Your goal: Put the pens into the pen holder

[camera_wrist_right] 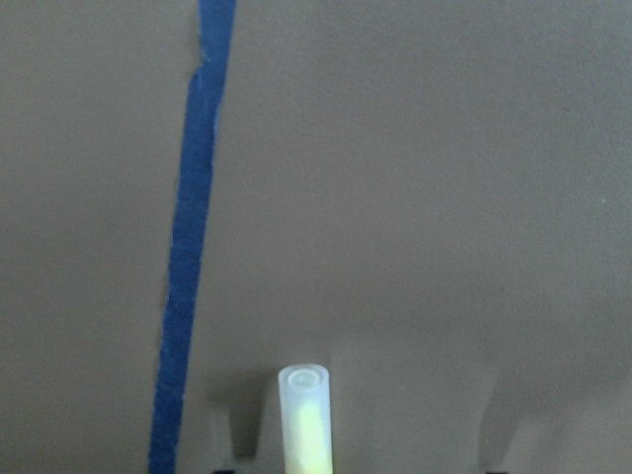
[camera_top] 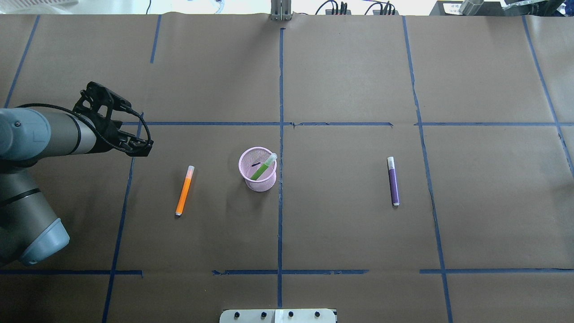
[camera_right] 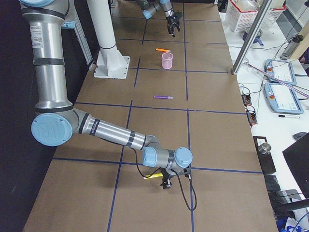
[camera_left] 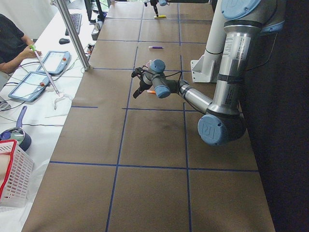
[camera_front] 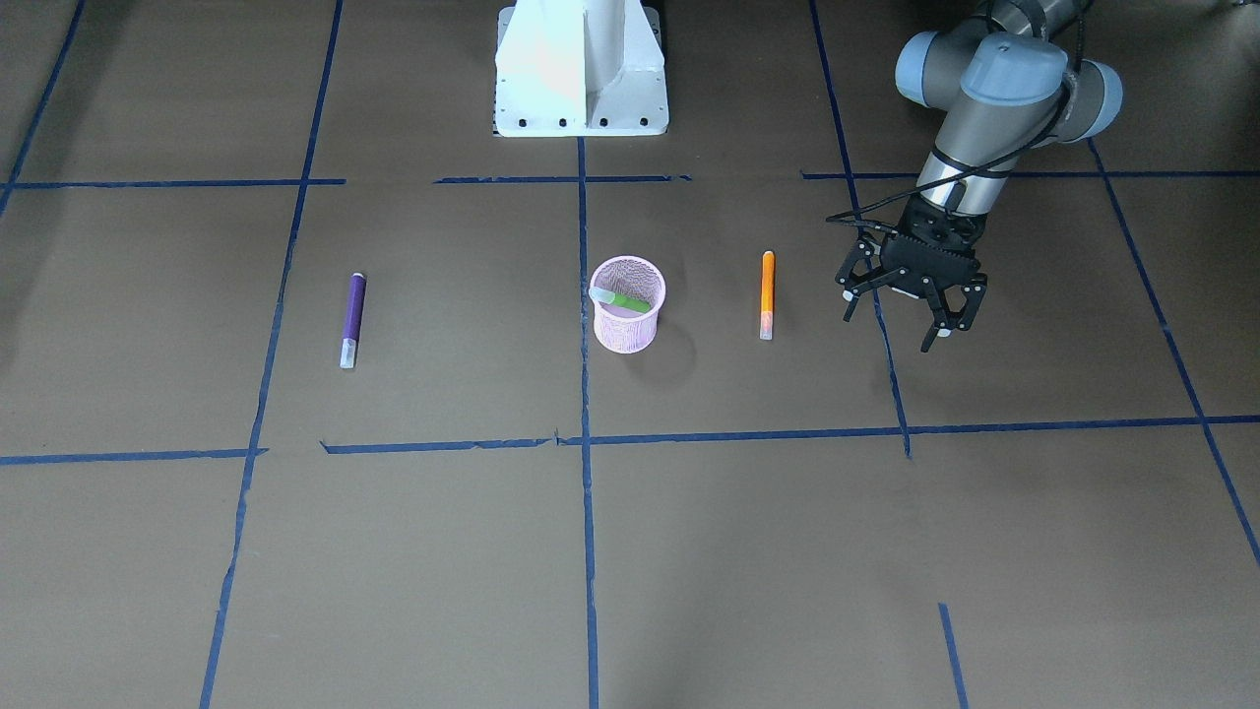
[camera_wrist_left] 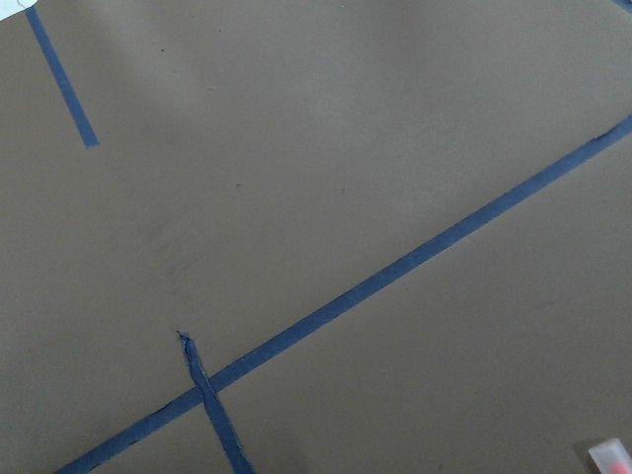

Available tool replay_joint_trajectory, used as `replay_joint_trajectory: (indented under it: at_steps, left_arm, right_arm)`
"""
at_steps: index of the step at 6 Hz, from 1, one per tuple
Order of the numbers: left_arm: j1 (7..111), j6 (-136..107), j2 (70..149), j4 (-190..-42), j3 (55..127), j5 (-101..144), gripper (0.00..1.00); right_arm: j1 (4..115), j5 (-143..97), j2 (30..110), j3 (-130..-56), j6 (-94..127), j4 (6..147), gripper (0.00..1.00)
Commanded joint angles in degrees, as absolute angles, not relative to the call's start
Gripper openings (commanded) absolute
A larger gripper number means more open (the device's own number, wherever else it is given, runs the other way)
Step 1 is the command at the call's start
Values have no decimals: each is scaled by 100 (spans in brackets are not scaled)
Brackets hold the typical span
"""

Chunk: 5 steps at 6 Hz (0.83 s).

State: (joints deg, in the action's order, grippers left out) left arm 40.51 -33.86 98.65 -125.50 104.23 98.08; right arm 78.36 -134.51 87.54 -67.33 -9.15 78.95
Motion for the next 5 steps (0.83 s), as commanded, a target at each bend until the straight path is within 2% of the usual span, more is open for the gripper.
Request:
replay_joint_trajectory:
  at_steps: [1, 2, 4, 5]
  left_arm:
    - [4052, -3410, 9861, -12559, 10433, 9817, 100]
    - [4052, -3410, 9861, -12560, 10450, 9809, 100]
    - [4060, -3419, 9791, -12560, 10564, 9809, 100]
    - [4087, -3419, 9782, -12560, 10591, 9817, 100]
  right_arm:
    - [7822, -13500, 8763, -6741, -940, 7901, 47]
    - [7822, -13500, 8763, -6733, -923, 7919, 26]
    - [7770, -13500, 8763, -6724, -870, 7919, 4]
    - [7770, -13509, 8763, -6732, -870, 7945, 2]
